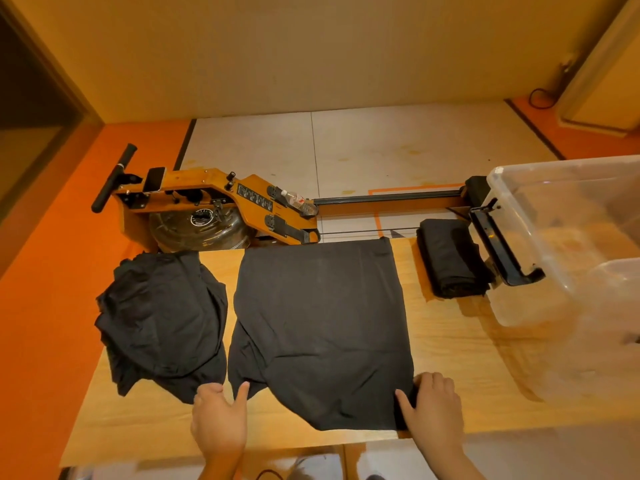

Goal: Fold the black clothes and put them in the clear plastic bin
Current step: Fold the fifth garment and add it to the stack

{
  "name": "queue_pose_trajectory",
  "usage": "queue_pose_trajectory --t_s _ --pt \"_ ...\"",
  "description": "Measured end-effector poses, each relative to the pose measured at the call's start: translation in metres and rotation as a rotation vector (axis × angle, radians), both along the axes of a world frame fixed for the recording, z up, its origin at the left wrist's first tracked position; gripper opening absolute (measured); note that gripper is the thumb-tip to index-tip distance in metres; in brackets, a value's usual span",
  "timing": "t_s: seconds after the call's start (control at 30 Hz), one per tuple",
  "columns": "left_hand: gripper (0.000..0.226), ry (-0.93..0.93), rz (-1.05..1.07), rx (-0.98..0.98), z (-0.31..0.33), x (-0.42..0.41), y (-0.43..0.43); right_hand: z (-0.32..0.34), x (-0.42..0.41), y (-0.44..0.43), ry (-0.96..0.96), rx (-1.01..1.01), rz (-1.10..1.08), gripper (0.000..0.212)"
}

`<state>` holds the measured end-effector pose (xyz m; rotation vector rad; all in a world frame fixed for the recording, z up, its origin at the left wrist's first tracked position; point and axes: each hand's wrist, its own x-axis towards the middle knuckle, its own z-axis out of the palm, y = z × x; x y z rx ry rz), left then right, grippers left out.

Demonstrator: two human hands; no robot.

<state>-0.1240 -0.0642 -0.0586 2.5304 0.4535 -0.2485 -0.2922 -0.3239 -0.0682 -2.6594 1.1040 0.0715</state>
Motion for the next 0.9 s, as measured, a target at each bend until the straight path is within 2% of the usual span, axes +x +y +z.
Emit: queue_pose_trajectory --t_s 0.1,0.23,0.4,0.5,0.63,0.77,0.83,0.9 --pt "0.027 0.074 -0.031 -0.058 0.004 -0.003 0.002 0.007 0.002 0.004 -0.019 0.056 0.046 0.039" --pt "0.034 0.037 -0.008 -0.152 0.008 0.004 0.005 0.020 0.006 -0.001 -0.142 0.355 -0.175 0.019" --pt "0.017 0.032 0.236 -0.557 0.019 0.020 0.017 0.036 0.009 -0.022 -0.479 0.623 -0.416 0.021" --pt "0.018 0.031 0.295 -0.718 0.024 0.023 0.021 0.039 0.012 -0.028 -0.580 0.729 -0.471 0.009" --pt "0.021 0.032 0.364 -0.914 0.036 0.020 0.020 0.043 0.012 -0.029 -0.679 0.827 -0.532 0.015" --pt "0.025 0.022 0.406 -0.934 0.041 0.027 0.025 0.060 0.012 -0.036 -0.809 0.921 -0.591 0.012" --pt "0.025 -0.002 0.401 -0.852 0.040 0.030 0.027 0.063 0.010 -0.039 -0.835 0.914 -0.597 0.009" --pt "0.025 0.002 0.339 -0.709 0.036 0.026 0.026 0.055 0.009 -0.040 -0.783 0.887 -0.603 0.008"
